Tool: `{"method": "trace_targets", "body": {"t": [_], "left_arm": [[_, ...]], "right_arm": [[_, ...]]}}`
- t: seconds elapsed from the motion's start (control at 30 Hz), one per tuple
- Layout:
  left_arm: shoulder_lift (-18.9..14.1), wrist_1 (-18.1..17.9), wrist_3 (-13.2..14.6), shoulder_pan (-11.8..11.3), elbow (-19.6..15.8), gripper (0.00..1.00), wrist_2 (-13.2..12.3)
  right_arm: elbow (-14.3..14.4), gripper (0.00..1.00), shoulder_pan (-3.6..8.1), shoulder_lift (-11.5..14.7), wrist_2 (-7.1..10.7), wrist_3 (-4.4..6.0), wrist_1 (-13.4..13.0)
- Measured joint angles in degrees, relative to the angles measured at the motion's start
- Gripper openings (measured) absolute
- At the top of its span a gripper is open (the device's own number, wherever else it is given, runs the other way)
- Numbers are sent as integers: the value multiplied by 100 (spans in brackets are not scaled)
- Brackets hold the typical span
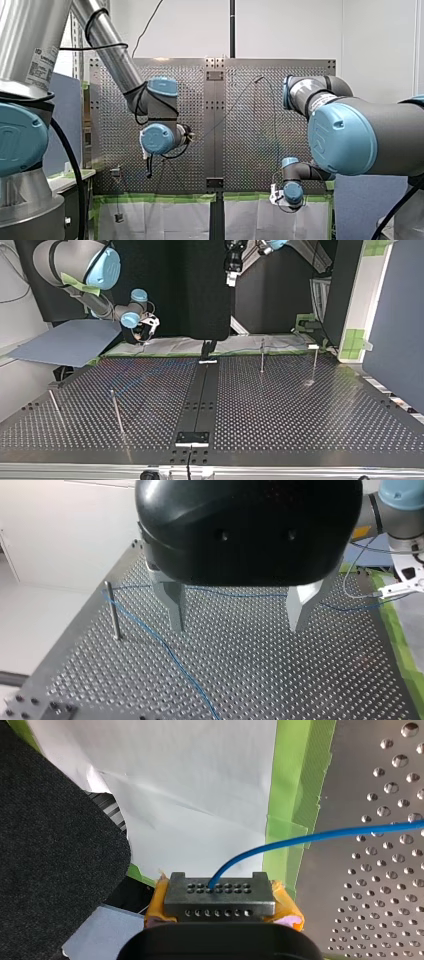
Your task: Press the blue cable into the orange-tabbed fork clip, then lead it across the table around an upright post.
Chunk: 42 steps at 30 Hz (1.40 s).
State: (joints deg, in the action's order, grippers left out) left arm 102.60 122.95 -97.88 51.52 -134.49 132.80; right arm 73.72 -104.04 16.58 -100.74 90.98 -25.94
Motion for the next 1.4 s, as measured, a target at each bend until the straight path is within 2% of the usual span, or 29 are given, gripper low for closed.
{"method": "trace_targets", "body": {"t": [0.3,0.47,0.77,1.03,1.23,1.4], "left_arm": [[40,-32,319,468,241,100,470],[222,-63,426,561,334,100,695],[649,-12,263,364,353,100,1152],[720,-232,359,3,355,100,1537],[723,-289,399,-262,355,100,1515],[722,-298,415,-336,355,100,1390]], "right_arm": [[-1,0,-9,0,0,-8,4],[-1,0,-17,0,0,-8,5],[-1,0,-23,0,0,-2,8],[-1,0,-24,0,1,-3,3],[-1,0,-25,-2,3,-2,10],[-1,0,-14,-2,8,0,56]]}}
